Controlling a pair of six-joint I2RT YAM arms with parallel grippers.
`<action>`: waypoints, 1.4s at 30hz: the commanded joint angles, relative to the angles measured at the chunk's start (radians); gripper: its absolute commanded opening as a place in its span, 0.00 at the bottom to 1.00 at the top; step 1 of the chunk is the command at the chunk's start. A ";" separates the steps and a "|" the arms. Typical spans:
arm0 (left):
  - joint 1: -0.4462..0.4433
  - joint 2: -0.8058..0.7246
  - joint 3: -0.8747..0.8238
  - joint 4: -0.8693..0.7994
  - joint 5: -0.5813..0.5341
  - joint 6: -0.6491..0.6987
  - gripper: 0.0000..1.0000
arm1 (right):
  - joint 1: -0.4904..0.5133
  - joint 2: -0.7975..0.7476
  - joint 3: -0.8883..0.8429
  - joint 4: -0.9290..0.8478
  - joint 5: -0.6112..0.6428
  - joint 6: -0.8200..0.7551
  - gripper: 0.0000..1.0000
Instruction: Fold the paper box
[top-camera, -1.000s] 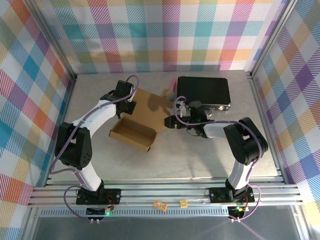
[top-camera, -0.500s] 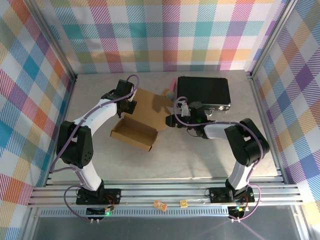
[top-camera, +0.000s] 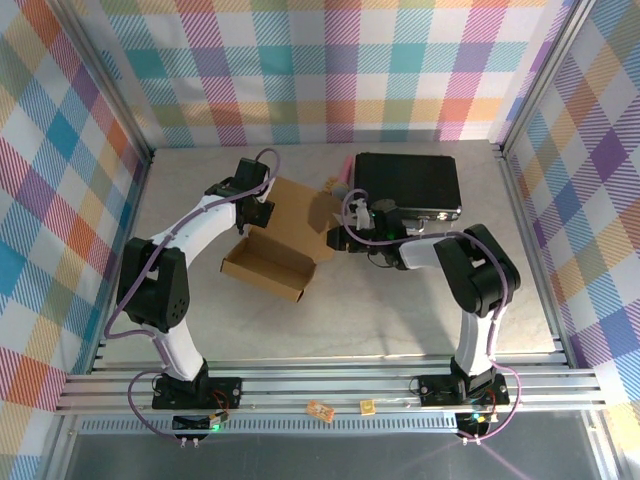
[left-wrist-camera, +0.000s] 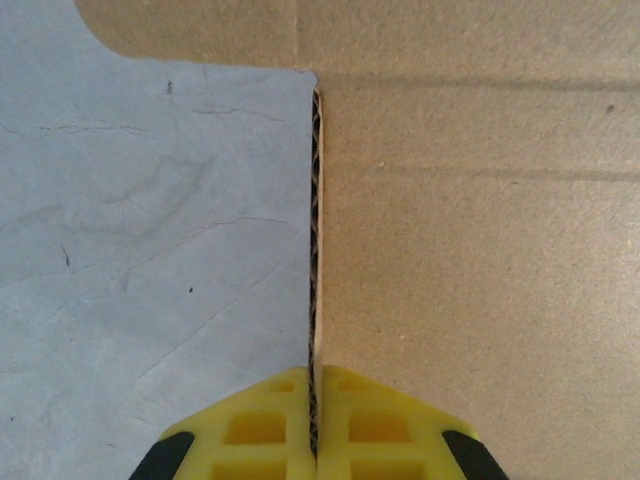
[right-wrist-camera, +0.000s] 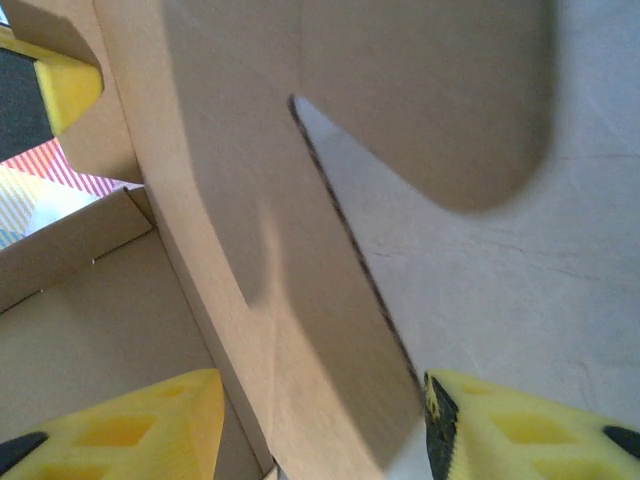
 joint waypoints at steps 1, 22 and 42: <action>0.009 0.009 0.030 -0.018 0.013 -0.022 0.00 | 0.015 0.014 0.055 -0.024 0.000 0.007 0.47; -0.097 -0.080 0.049 -0.141 -0.083 -0.416 0.00 | 0.232 -0.077 0.478 -0.920 0.889 0.072 0.00; -0.239 -0.133 -0.049 -0.042 -0.283 -0.706 0.00 | 0.388 -0.034 0.716 -1.282 1.225 0.364 0.00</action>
